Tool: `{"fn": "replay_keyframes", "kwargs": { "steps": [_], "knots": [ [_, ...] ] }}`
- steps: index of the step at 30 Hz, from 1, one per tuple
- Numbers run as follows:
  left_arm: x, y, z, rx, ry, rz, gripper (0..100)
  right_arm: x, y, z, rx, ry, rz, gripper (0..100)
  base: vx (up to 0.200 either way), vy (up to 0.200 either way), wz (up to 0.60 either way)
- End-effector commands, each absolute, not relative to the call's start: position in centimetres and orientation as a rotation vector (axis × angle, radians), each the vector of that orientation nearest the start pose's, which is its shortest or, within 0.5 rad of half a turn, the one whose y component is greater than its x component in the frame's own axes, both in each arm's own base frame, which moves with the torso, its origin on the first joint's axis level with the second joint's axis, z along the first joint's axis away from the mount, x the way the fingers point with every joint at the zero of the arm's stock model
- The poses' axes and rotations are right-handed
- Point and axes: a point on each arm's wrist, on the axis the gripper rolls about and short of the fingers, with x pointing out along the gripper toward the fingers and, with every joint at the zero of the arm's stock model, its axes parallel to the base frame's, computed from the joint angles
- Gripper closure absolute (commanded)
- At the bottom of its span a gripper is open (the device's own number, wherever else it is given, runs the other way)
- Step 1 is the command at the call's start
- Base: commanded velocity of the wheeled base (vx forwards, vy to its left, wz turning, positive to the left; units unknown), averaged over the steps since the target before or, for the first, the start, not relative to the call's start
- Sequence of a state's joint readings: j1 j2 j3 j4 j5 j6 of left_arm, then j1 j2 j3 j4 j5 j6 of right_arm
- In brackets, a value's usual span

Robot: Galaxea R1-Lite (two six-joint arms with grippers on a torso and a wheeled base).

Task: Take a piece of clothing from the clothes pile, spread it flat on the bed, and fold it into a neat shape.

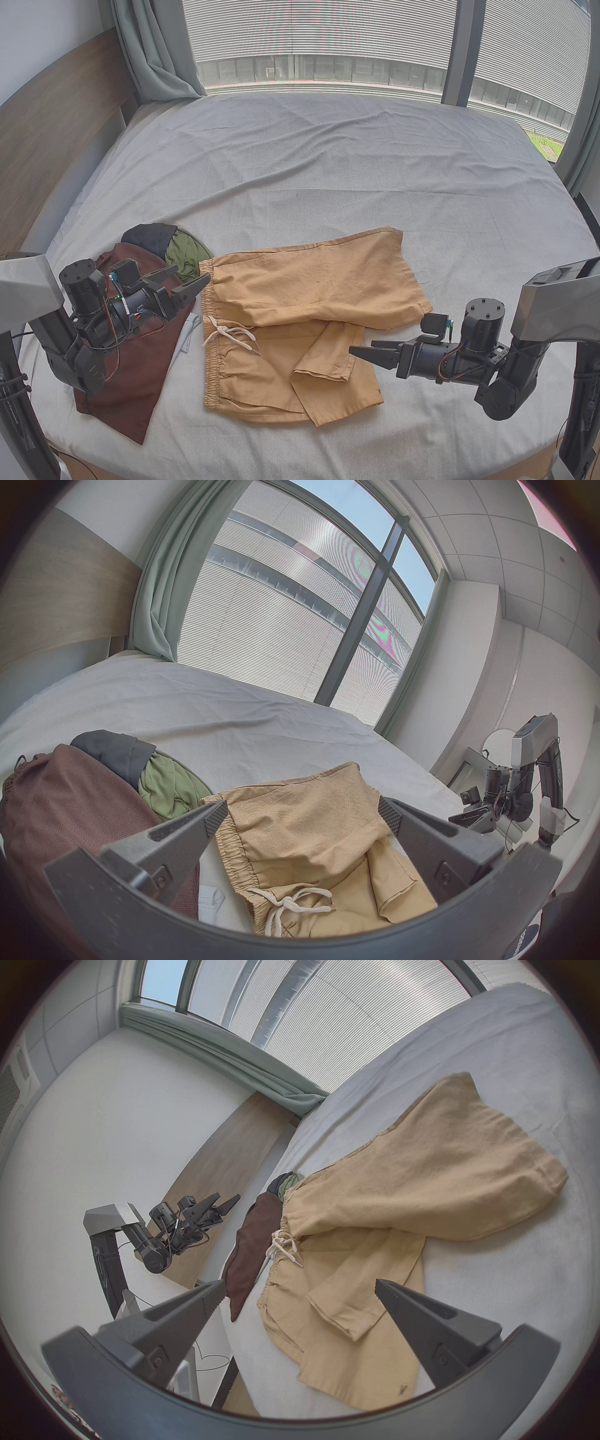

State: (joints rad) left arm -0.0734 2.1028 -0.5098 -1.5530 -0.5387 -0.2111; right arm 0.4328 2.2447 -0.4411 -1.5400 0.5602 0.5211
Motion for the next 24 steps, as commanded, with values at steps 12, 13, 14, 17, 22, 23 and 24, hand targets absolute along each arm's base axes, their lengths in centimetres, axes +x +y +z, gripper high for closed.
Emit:
{"fn": "replay_keyframes", "kwargs": {
  "steps": [12, 13, 14, 17, 22, 23, 24],
  "knots": [
    [32.2, -3.5, 7.5, -0.216, 0.113, -0.605, 0, 27.7, 15.2, -0.2, 0.497, 0.614, 0.888, 0, 0.000, 0.000, 0.00],
    [32.2, -3.5, 7.4, -0.217, 0.114, -0.603, 0, 27.9, 15.3, -0.4, 0.500, 0.615, 0.891, 0, 0.000, 0.000, 0.00],
    [32.2, -3.5, 7.4, -0.217, 0.114, -0.603, 0, 28.0, 15.4, -0.5, 0.504, 0.619, 0.891, 0, 0.000, 0.000, 0.00],
    [32.3, -3.5, 7.4, -0.217, 0.116, -0.603, 0, 28.0, 15.4, -0.8, 0.506, 0.630, 0.890, 0, 0.000, 0.000, 0.00],
    [32.3, -3.5, 7.3, -0.218, 0.117, -0.603, 0, 28.0, 15.5, -1.4, 0.508, 0.648, 0.888, 0, 0.000, 0.000, 0.00],
    [32.3, -3.5, 7.3, -0.218, 0.117, -0.603, 0, 27.9, 15.6, -1.5, 0.509, 0.652, 0.890, 0, 0.000, 0.000, 0.00],
    [32.3, -3.5, 7.4, -0.217, 0.116, -0.603, 0, 27.8, 15.7, -1.7, 0.510, 0.663, 0.889, 0, 0.000, 0.000, 0.00]
  ]
}}
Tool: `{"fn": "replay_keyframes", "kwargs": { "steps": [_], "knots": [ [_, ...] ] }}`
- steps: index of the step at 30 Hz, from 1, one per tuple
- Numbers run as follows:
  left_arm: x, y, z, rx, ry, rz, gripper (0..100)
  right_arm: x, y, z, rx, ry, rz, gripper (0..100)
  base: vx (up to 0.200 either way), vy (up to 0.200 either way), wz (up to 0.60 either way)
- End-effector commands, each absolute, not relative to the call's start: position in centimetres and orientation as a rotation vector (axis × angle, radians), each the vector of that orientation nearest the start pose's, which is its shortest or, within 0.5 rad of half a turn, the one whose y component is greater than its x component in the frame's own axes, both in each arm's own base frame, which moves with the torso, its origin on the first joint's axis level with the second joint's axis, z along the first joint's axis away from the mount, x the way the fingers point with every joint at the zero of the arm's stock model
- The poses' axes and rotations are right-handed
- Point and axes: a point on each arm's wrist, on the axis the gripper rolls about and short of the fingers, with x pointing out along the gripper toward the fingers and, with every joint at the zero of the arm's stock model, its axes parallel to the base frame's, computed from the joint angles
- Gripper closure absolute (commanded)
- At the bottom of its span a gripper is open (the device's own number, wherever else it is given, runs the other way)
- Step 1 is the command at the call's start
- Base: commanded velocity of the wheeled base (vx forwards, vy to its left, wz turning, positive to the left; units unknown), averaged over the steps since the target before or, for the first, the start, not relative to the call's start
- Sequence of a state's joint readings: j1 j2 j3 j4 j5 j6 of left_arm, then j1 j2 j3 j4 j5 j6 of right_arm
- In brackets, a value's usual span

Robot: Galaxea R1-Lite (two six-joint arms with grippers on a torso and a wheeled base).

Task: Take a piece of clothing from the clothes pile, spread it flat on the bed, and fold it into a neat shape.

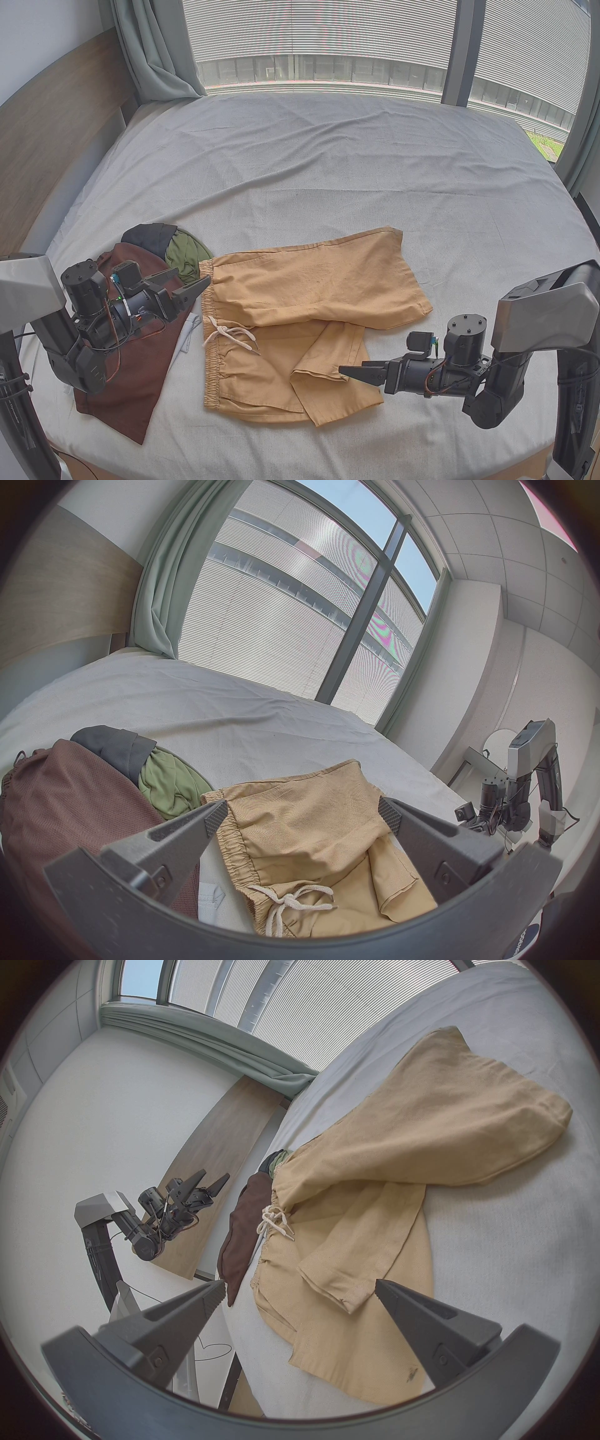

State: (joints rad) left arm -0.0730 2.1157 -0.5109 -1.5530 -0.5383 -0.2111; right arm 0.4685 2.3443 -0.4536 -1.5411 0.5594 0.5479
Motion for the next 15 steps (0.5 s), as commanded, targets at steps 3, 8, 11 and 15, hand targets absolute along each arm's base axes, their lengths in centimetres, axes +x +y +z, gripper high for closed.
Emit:
{"fn": "replay_keyframes", "kwargs": {
  "steps": [3, 8, 11, 15],
  "knots": [
    [32.3, -3.5, 7.4, -0.217, 0.116, -0.603, 0, 27.8, 15.9, -2.1, 0.525, 0.683, 0.882, 0, 0.000, 0.000, 0.00],
    [32.3, -3.4, 7.4, -0.217, 0.113, -0.602, 0, 27.8, 16.1, -2.4, 0.558, 0.708, 0.874, 0, 0.000, 0.000, 0.00],
    [32.3, -3.4, 7.4, -0.217, 0.113, -0.602, 0, 28.0, 16.3, -2.8, 0.568, 0.715, 0.872, 0, 0.000, 0.000, 0.00],
    [32.3, -3.4, 7.5, -0.218, 0.112, -0.602, 0, 28.0, 16.6, -3.6, 0.573, 0.740, 0.869, 0, 0.000, 0.000, 0.00]
  ]
}}
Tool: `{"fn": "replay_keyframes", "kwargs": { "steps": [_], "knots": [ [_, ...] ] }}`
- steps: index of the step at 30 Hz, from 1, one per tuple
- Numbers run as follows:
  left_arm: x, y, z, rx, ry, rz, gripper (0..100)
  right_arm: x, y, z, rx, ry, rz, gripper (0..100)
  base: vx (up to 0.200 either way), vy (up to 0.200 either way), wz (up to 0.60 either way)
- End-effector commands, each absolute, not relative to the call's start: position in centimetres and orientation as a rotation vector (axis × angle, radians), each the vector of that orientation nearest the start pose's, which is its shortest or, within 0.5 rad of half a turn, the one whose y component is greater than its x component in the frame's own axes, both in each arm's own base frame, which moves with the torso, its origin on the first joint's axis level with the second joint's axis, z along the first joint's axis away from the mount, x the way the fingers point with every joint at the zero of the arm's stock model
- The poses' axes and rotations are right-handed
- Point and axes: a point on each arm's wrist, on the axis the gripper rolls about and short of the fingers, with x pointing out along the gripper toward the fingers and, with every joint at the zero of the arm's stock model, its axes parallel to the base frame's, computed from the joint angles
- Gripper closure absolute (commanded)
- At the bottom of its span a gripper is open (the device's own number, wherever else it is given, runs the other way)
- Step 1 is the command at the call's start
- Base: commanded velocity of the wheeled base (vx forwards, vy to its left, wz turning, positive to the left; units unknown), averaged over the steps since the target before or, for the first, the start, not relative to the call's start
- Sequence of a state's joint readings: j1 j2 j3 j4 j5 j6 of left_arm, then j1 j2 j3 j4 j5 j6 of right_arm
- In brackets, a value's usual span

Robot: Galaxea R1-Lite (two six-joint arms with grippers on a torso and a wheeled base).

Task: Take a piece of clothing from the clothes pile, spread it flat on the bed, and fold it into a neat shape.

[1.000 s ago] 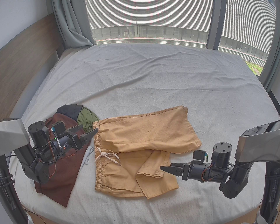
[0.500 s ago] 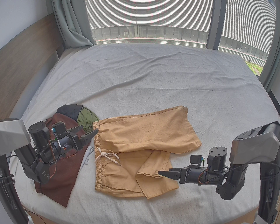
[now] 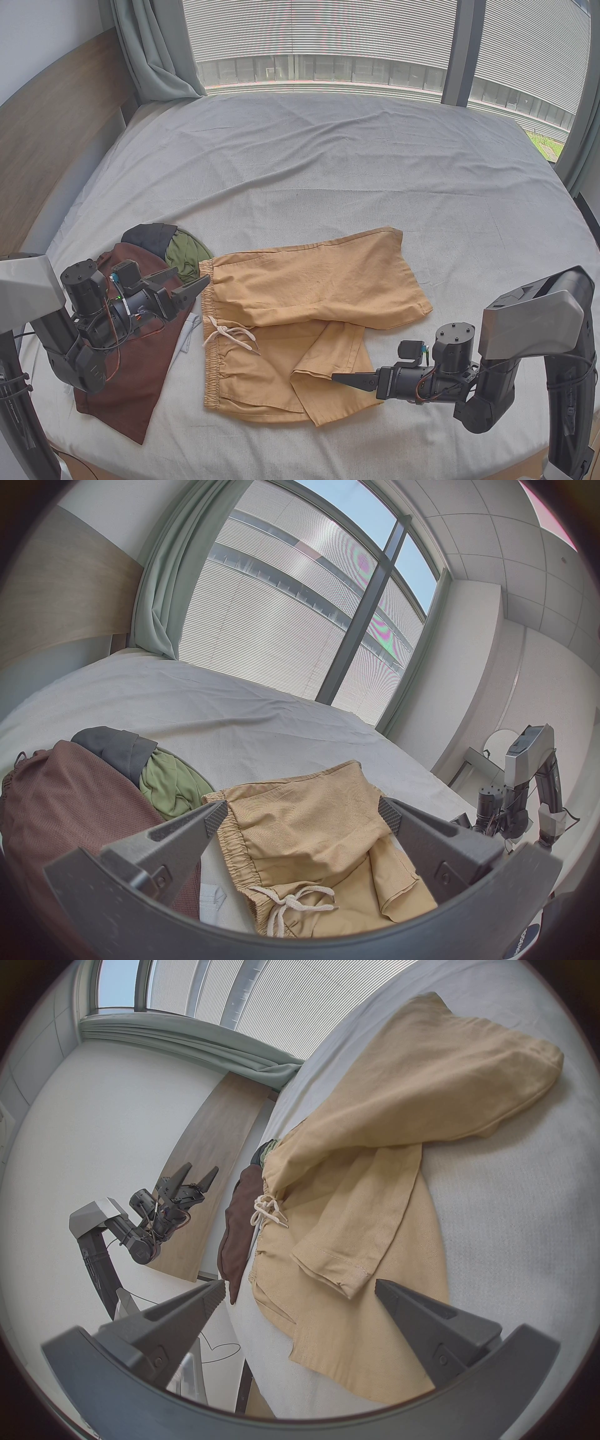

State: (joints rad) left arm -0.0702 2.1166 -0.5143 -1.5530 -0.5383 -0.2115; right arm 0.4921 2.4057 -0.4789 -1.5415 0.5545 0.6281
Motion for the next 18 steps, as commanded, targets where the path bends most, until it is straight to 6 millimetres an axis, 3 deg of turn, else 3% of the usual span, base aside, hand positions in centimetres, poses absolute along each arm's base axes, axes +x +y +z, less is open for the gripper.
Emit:
{"fn": "replay_keyframes", "kwargs": {
  "steps": [1, 18],
  "knots": [
    [32.3, -3.4, 7.5, -0.218, 0.112, -0.600, 0, 28.0, 16.7, -3.6, 0.573, 0.740, 0.869, 0, 0.000, 0.000, 0.00],
    [32.3, -3.4, 7.7, -0.216, 0.104, -0.601, 0, 29.1, 17.7, -4.8, 0.571, 0.721, 0.855, 0, 0.000, 0.000, 0.00]
  ]
}}
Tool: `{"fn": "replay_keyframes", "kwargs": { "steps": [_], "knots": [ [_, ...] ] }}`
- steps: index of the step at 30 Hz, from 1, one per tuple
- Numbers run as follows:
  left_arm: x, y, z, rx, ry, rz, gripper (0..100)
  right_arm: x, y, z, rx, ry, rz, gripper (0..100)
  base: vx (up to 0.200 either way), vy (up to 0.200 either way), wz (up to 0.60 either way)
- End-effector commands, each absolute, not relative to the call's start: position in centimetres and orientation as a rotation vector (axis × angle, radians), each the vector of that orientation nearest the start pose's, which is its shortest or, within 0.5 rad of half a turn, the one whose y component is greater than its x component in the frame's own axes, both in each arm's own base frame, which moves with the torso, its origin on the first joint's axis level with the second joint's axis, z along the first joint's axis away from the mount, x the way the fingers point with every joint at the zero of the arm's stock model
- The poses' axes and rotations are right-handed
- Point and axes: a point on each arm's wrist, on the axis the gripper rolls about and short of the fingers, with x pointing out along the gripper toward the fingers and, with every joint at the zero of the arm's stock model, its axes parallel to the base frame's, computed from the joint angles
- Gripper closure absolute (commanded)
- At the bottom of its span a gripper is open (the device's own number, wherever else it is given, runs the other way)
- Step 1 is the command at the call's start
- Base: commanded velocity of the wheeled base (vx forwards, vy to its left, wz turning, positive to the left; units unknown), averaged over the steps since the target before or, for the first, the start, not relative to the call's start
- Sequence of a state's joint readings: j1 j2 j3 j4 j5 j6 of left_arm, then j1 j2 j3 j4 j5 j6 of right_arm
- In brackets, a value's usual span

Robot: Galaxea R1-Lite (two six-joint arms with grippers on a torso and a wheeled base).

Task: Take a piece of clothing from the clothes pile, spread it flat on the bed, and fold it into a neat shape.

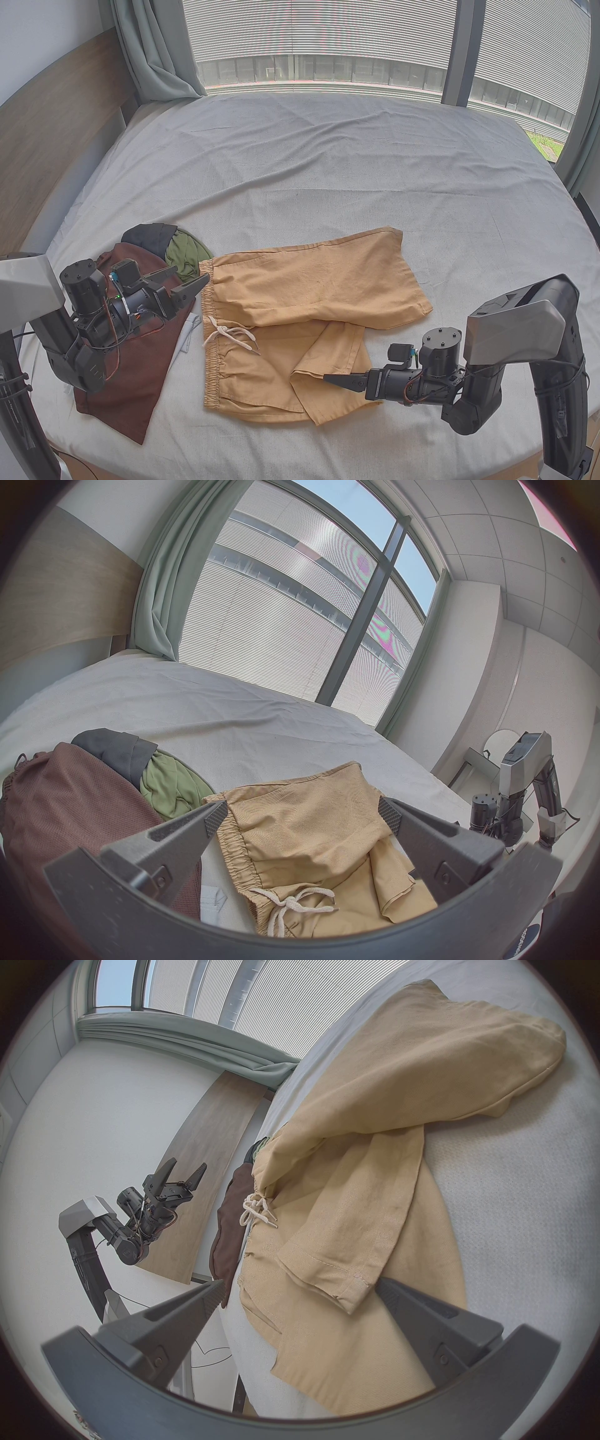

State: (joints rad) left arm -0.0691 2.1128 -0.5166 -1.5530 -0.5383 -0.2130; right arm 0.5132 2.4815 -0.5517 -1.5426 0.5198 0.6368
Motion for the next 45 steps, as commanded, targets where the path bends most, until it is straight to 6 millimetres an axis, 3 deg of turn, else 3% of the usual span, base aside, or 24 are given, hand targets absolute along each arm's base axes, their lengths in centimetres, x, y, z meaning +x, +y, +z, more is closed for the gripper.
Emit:
{"fn": "replay_keyframes", "kwargs": {
  "steps": [1, 8, 9, 24, 33, 45],
  "knots": [
    [32.3, -3.4, 7.7, -0.216, 0.104, -0.601, 0, 29.1, 17.8, -4.8, 0.571, 0.717, 0.855, 0, 0.000, 0.000, 0.00],
    [32.3, -3.4, 7.8, -0.217, 0.102, -0.603, 0, 29.5, 18.1, -4.7, 0.587, 0.703, 0.843, 0, 0.000, 0.000, 0.00],
    [32.3, -3.4, 7.8, -0.217, 0.102, -0.603, 0, 29.6, 18.1, -4.6, 0.593, 0.697, 0.829, 100, 0.000, 0.000, 0.00],
    [32.4, -3.5, 7.7, -0.219, 0.105, -0.605, 0, 29.5, 17.5, -4.9, 0.595, 0.698, 0.763, 100, 0.000, 0.000, 0.00],
    [32.4, -3.5, 7.7, -0.217, 0.105, -0.605, 0, 30.6, 14.2, -5.0, 0.613, 0.677, 0.664, 100, 0.000, 0.000, 0.00],
    [32.4, -3.5, 7.7, -0.217, 0.105, -0.607, 0, 31.2, 12.7, -4.9, 0.622, 0.661, 0.619, 100, 0.000, 0.000, 0.00]
  ]
}}
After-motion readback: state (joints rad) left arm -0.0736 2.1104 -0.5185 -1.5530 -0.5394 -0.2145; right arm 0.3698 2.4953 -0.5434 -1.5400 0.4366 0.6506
